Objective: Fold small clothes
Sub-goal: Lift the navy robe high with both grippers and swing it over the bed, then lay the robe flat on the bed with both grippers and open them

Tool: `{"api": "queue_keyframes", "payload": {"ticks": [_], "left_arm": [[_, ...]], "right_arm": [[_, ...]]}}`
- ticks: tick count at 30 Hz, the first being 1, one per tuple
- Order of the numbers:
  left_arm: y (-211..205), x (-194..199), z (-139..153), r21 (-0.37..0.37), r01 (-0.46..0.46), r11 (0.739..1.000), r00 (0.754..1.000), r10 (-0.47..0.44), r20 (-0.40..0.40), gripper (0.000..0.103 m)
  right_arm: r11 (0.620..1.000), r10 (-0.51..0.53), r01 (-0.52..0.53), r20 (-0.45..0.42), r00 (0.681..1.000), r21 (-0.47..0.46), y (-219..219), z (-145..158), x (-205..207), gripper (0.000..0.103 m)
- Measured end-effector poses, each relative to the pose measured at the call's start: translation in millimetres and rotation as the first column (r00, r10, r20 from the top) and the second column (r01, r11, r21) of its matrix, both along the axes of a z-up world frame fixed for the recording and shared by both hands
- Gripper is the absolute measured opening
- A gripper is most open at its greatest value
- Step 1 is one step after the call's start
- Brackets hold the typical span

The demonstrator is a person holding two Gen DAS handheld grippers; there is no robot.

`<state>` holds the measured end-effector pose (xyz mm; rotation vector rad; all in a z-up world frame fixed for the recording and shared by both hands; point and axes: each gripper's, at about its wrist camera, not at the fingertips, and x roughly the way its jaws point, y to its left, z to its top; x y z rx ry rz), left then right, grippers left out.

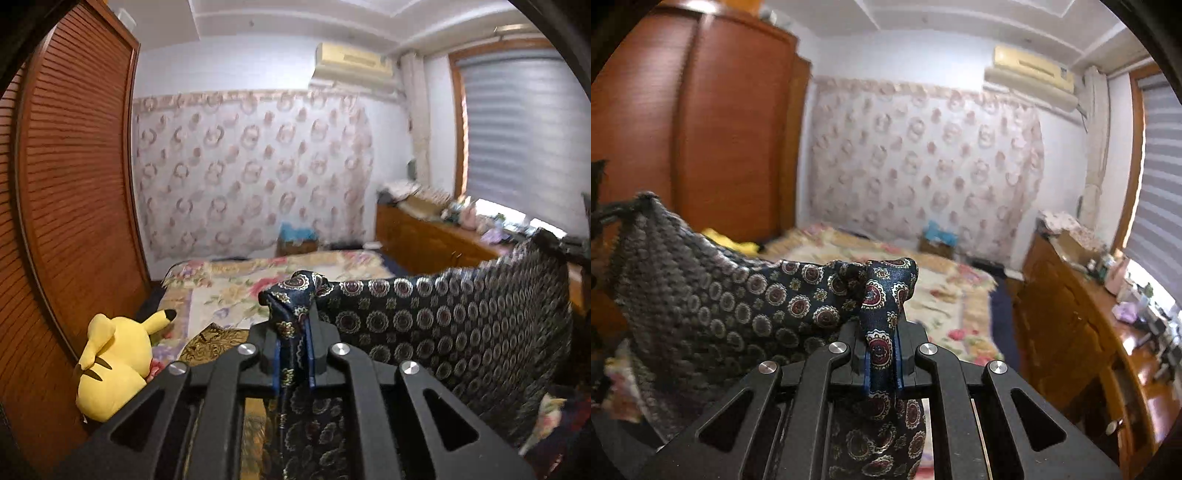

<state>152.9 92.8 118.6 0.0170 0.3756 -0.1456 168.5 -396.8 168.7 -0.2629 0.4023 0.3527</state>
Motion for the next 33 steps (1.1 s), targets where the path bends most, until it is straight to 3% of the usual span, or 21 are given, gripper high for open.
{"api": "queue_keyframes", "payload": {"ticks": [2, 5, 9, 15, 17, 22, 26, 33], "left_arm": [[-5, 47, -34, 0.047, -0.013, 0.999, 0.997, 0.017, -0.078, 0.021], [-1, 97, -87, 0.007, 0.017, 1.0, 0.971, -0.015, -0.238, 0.025], [0, 98, -124, 0.016, 0.019, 1.0, 0.955, -0.013, -0.298, 0.035], [-20, 54, -137, 0.015, 0.089, 0.996, 0.941, -0.08, -0.327, 0.046], [-27, 36, -139, 0.017, 0.107, 0.994, 0.94, -0.096, -0.327, 0.051], [-40, -11, -149, -0.013, 0.148, 0.989, 0.932, -0.144, -0.334, 0.052], [-42, -37, -169, -0.054, 0.151, 0.987, 0.919, -0.16, -0.361, 0.052], [-34, -52, -190, -0.028, 0.092, 0.995, 0.923, -0.096, -0.374, 0.052]], "right_arm": [[0.999, -0.048, 0.047, -0.047, 0.998, -0.02, 3, -24, 56, 0.009], [0.988, -0.146, 0.135, -0.193, 0.97, -0.068, 1, -82, 133, 0.027], [0.976, -0.216, 0.21, -0.287, 0.933, -0.051, -5, -143, 169, 0.032], [0.985, -0.17, 0.147, -0.342, 0.924, -0.094, -11, -194, 145, 0.039], [0.987, -0.155, 0.134, -0.351, 0.923, -0.084, -15, -198, 127, 0.041], [0.994, -0.107, 0.096, -0.372, 0.922, -0.048, -28, -206, 71, 0.043], [0.993, -0.119, 0.113, -0.391, 0.913, -0.038, -36, -220, 42, 0.044], [0.983, -0.177, 0.178, -0.4, 0.899, -0.036, -50, -244, 21, 0.047]]}}
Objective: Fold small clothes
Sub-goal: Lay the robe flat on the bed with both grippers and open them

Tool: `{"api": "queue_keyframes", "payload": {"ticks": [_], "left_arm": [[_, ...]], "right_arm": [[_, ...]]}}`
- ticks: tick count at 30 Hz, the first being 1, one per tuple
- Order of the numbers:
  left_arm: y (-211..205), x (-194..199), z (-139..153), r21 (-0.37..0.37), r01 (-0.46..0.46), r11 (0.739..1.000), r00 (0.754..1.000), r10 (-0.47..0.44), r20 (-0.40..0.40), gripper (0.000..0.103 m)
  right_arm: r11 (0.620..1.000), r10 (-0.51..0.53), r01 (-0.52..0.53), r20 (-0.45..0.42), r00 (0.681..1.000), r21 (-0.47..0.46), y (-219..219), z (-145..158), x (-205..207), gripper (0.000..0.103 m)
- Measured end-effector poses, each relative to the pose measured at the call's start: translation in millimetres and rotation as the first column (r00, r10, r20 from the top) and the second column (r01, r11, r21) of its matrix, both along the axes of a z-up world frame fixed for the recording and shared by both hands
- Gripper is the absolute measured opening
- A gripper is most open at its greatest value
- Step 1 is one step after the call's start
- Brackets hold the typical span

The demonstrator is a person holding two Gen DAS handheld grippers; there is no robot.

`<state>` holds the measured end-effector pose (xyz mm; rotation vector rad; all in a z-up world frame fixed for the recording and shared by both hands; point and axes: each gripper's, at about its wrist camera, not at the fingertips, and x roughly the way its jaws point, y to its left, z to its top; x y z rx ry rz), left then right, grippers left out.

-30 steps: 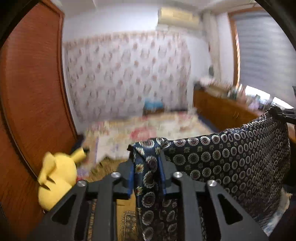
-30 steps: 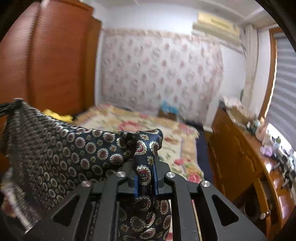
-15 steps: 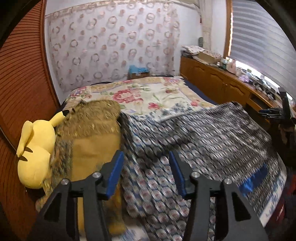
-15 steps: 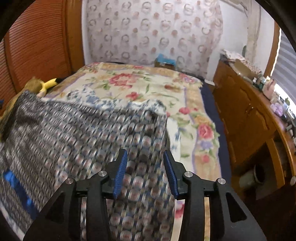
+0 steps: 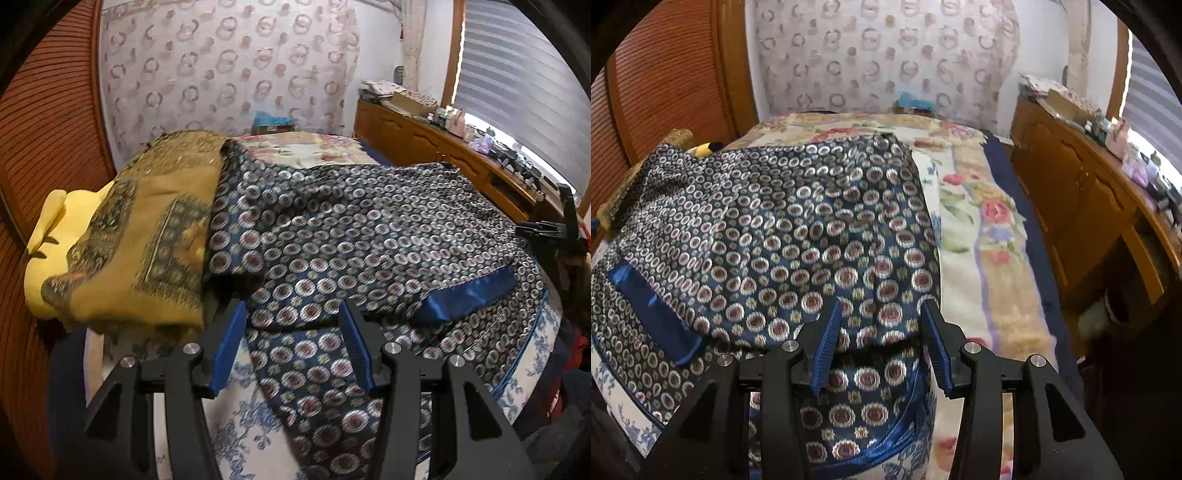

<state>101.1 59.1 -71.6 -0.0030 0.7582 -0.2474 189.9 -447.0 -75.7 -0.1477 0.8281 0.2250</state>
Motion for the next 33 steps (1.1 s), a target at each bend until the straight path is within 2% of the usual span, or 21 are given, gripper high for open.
{"api": "queue_keyframes", "payload": {"ticks": [6, 8, 9, 12, 22, 23, 24, 25, 26, 27, 30, 33], "left_arm": [[5, 2, 3, 0.046, -0.047, 0.998, 0.997, 0.045, 0.056, 0.052], [3, 9, 8, 0.058, -0.047, 0.997, 0.995, 0.041, 0.087, 0.039], [2, 15, 9, 0.069, -0.049, 0.996, 0.995, 0.043, 0.085, 0.039], [0, 31, 7, 0.085, -0.057, 0.995, 0.996, 0.051, 0.067, 0.039], [-10, 74, -28, 0.237, -0.074, 0.969, 0.995, 0.088, -0.05, 0.039], [-11, 75, -30, 0.249, -0.074, 0.966, 0.995, 0.089, -0.052, 0.035], [-13, 75, -30, 0.264, -0.069, 0.962, 0.995, 0.085, -0.049, 0.025], [-16, 74, -30, 0.29, -0.072, 0.954, 0.995, 0.088, -0.042, 0.006], [-17, 73, -29, 0.296, -0.074, 0.952, 0.995, 0.088, -0.036, 0.003], [-18, 71, -26, 0.28, -0.07, 0.958, 0.996, 0.081, -0.029, 0.002], [-16, 62, -3, 0.16, -0.062, 0.985, 0.998, 0.061, 0.012, 0.0], [-16, 52, 24, 0.073, -0.046, 0.996, 0.997, 0.041, 0.062, 0.0]], "right_arm": [[0.999, -0.049, 0.049, -0.001, 0.999, 0.018, -10, -10, -6, 0.054], [0.998, -0.061, 0.061, -0.004, 0.998, 0.021, -14, -12, -5, 0.054], [0.998, -0.067, 0.067, -0.006, 0.998, 0.023, -15, -12, -5, 0.054], [0.997, -0.074, 0.074, -0.009, 0.997, 0.023, -17, -12, -5, 0.054], [0.998, -0.063, 0.063, -0.011, 0.998, 0.007, -11, -14, -2, 0.054], [0.998, -0.063, 0.063, -0.01, 0.998, 0.006, -11, -13, -2, 0.054], [0.998, -0.062, 0.062, -0.008, 0.998, 0.005, -11, -13, -2, 0.054], [0.998, -0.062, 0.062, -0.007, 0.998, 0.005, -11, -13, -2, 0.054], [0.998, -0.061, 0.061, -0.006, 0.998, 0.005, -10, -12, -1, 0.054], [0.998, -0.06, 0.06, -0.005, 0.998, 0.003, -10, -12, -1, 0.054], [0.998, -0.058, 0.058, -0.004, 0.998, -0.004, -9, -12, 0, 0.054], [0.998, -0.062, 0.062, -0.002, 0.998, 0.002, -11, -12, 0, 0.054]]}}
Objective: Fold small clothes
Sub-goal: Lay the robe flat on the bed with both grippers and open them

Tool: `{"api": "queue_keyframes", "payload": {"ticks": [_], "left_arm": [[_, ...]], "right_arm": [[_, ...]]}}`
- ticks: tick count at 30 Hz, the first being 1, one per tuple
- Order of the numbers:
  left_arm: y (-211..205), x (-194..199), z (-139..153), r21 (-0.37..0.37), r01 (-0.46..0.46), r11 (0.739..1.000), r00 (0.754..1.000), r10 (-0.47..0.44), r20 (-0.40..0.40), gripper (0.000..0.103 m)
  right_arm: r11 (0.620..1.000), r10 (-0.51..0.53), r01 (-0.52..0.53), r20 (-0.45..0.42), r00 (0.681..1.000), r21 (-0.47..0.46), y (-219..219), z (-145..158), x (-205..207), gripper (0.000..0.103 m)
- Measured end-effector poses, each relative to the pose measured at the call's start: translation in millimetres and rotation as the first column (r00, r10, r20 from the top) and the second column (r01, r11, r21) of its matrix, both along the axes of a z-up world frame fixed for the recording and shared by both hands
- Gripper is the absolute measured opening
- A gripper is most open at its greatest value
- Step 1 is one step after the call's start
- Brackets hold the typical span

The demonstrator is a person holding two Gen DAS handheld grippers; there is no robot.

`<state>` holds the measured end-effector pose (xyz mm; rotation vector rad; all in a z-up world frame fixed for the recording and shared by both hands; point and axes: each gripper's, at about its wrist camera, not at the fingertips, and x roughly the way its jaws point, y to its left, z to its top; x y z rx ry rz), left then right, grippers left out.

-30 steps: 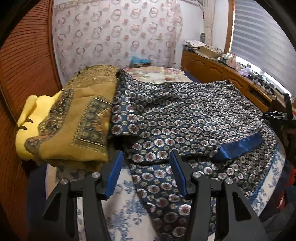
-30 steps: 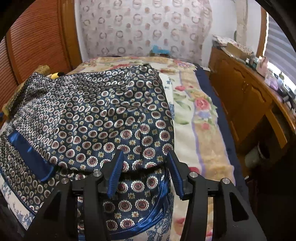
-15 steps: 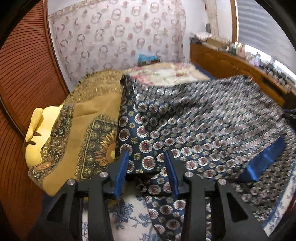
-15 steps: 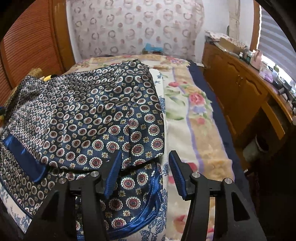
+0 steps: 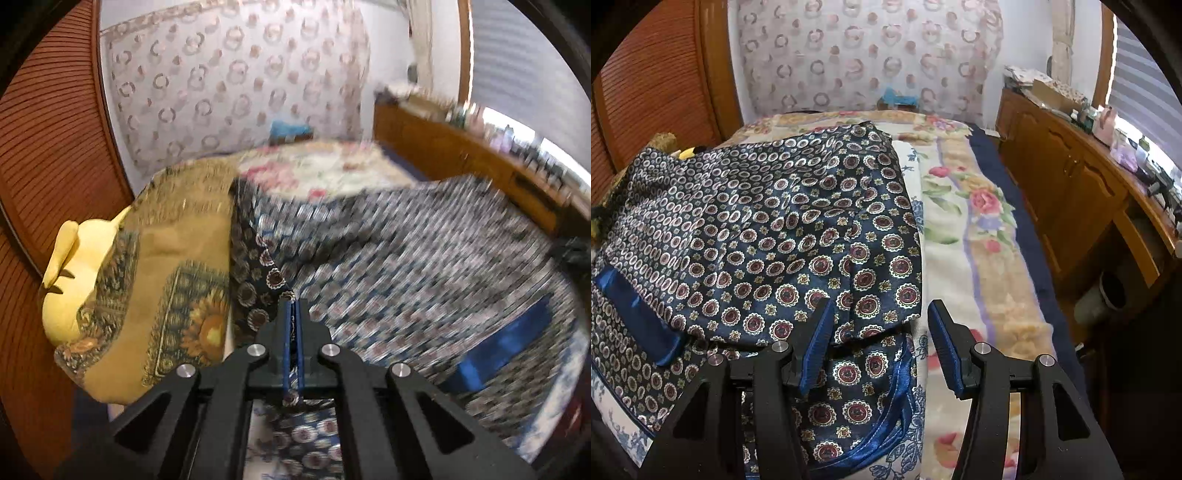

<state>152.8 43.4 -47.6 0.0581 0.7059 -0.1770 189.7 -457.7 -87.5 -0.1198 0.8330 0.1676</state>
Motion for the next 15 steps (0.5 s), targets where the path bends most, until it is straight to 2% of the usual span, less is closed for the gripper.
{"api": "queue_keyframes", "payload": {"ticks": [4, 15], "left_arm": [[0, -4, 16, -0.016, 0.008, 1.0, 1.0, -0.007, 0.025, 0.0], [7, -3, -3, -0.036, -0.014, 0.999, 1.0, 0.014, -0.011, 0.0]], "right_arm": [[1.0, -0.003, 0.003, -0.004, 1.0, 0.012, -2, -1, 1, 0.054], [0.997, 0.002, 0.001, -0.032, 1.0, 0.075, -10, -2, 7, 0.054]]}}
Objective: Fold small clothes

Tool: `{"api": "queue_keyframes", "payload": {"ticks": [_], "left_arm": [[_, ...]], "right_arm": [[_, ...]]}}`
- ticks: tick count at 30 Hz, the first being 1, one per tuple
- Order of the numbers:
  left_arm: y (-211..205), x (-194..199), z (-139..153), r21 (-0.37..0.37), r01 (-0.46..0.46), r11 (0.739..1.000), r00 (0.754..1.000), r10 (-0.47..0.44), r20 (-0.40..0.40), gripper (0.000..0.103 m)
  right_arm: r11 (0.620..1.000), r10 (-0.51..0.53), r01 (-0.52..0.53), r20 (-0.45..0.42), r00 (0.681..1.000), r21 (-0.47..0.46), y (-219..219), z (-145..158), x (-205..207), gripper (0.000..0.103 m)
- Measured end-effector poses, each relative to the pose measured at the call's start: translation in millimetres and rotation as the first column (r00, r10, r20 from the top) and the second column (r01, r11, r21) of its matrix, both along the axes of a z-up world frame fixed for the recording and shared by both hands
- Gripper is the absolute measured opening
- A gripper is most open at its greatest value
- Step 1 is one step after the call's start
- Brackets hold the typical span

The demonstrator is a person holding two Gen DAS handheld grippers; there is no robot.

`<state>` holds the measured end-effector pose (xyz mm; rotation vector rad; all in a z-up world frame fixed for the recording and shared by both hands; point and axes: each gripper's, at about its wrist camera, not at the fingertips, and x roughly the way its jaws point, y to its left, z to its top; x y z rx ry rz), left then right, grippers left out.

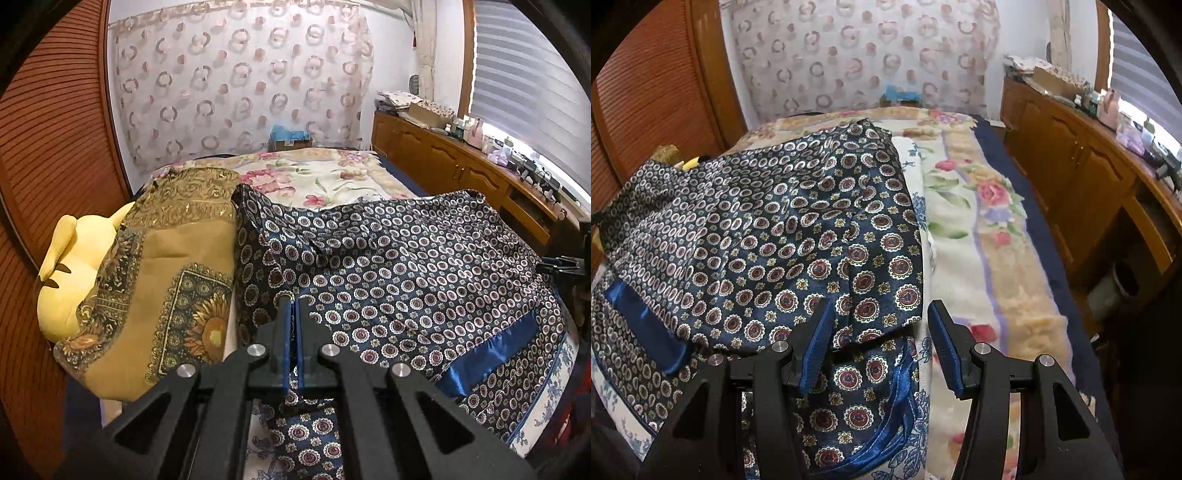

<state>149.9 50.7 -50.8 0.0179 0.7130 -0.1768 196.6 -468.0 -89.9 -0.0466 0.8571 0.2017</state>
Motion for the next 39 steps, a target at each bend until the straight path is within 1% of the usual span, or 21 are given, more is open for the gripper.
{"api": "queue_keyframes", "payload": {"ticks": [4, 5, 6, 7, 9, 12, 17, 20, 23, 26, 29, 31, 35, 37, 39], "left_arm": [[1, 0, -3, -0.005, 0.002, 1.0, 1.0, -0.002, -0.005, 0.0], [1, -1, -4, -0.008, 0.004, 1.0, 1.0, -0.004, -0.006, 0.0], [0, -2, -3, -0.011, 0.007, 1.0, 1.0, -0.007, -0.004, 0.0], [0, -3, -2, -0.014, 0.01, 1.0, 1.0, -0.01, 0.001, 0.0], [-2, -7, 4, -0.024, 0.015, 1.0, 1.0, -0.014, 0.019, 0.0], [-4, -16, 19, -0.052, 0.033, 0.998, 0.998, -0.031, 0.047, 0.0], [-9, -35, 43, -0.119, 0.073, 0.99, 0.994, -0.063, 0.088, 0.0], [-9, -49, 54, -0.155, 0.091, 0.984, 0.991, -0.075, 0.107, 0.0], [-1, -63, 60, -0.206, 0.097, 0.974, 0.99, -0.074, 0.118, 0.0], [10, -73, 57, -0.241, 0.08, 0.967, 0.993, -0.055, 0.108, 0.0], [21, -81, 41, -0.246, 0.045, 0.968, 0.997, -0.028, 0.073, 0.0], [26, -86, 16, -0.247, 0.017, 0.969, 1.0, -0.013, 0.021, 0.0], [34, -92, -26, -0.216, -0.045, 0.975, 0.998, 0.033, -0.06, 0.0], [37, -95, -37, -0.193, -0.068, 0.979, 0.996, 0.054, -0.075, 0.0], [40, -95, -40, -0.181, -0.085, 0.98, 0.994, 0.071, -0.082, 0.0]], "right_arm": [[1.0, -0.004, 0.004, -0.01, 1.0, 0.016, -2, 0, 2, 0.053], [1.0, -0.003, 0.003, -0.013, 1.0, 0.018, -2, -1, 3, 0.052], [1.0, 0.001, 0.0, -0.014, 1.0, 0.015, -1, -1, 4, 0.043], [1.0, 0.007, -0.007, -0.012, 1.0, 0.008, 0, -1, 4, 0.038], [1.0, 0.025, -0.025, 0.008, 1.0, -0.007, 4, 3, 2, 0.006], [0.999, 0.049, -0.049, 0.051, 0.998, -0.008, 8, 15, -3, 0.002], [0.998, 0.069, -0.068, 0.123, 0.99, -0.013, 11, 43, -15, 0.0], [0.997, 0.081, -0.081, 0.148, 0.986, -0.006, 10, 59, -24, 0.0], [0.996, 0.086, -0.085, 0.161, 0.983, -0.017, 9, 69, -34, 0.0], [0.997, 0.081, -0.08, 0.169, 0.982, -0.014, 3, 79, -42, 0.0], [0.998, 0.069, -0.068, 0.172, 0.983, -0.008, -7, 84, -51, 0.0], [0.998, 0.061, -0.06, 0.163, 0.985, -0.017, -12, 82, -55, 0.0], [0.999, 0.044, -0.042, 0.104, 0.994, -0.025, -21, 60, -56, 0.0], [0.999, 0.029, -0.026, 0.068, 0.997, -0.035, -24, 45, -55, 0.0], [0.999, 0.016, -0.014, 0.048, 0.999, -0.035, -27, 36, -55, 0.0]]}}
